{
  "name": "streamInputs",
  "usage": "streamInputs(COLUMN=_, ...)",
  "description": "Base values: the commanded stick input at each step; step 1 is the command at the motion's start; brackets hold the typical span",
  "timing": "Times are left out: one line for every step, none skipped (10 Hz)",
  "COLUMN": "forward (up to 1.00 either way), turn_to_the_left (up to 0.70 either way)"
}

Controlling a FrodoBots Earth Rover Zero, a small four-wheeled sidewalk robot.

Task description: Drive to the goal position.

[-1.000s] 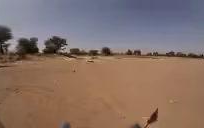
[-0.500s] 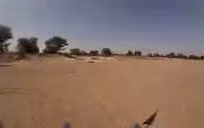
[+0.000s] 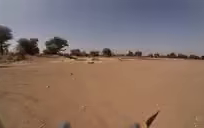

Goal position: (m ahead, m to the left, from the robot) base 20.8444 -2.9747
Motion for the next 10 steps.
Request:
streamInputs(forward=0.50, turn_to_the_left=0.00)
streamInputs(forward=0.50, turn_to_the_left=0.00)
streamInputs(forward=0.50, turn_to_the_left=0.00)
streamInputs(forward=0.50, turn_to_the_left=0.00)
streamInputs(forward=0.50, turn_to_the_left=0.00)
streamInputs(forward=0.50, turn_to_the_left=0.00)
streamInputs(forward=0.50, turn_to_the_left=0.00)
streamInputs(forward=0.50, turn_to_the_left=0.00)
streamInputs(forward=0.50, turn_to_the_left=0.00)
streamInputs(forward=0.50, turn_to_the_left=0.00)
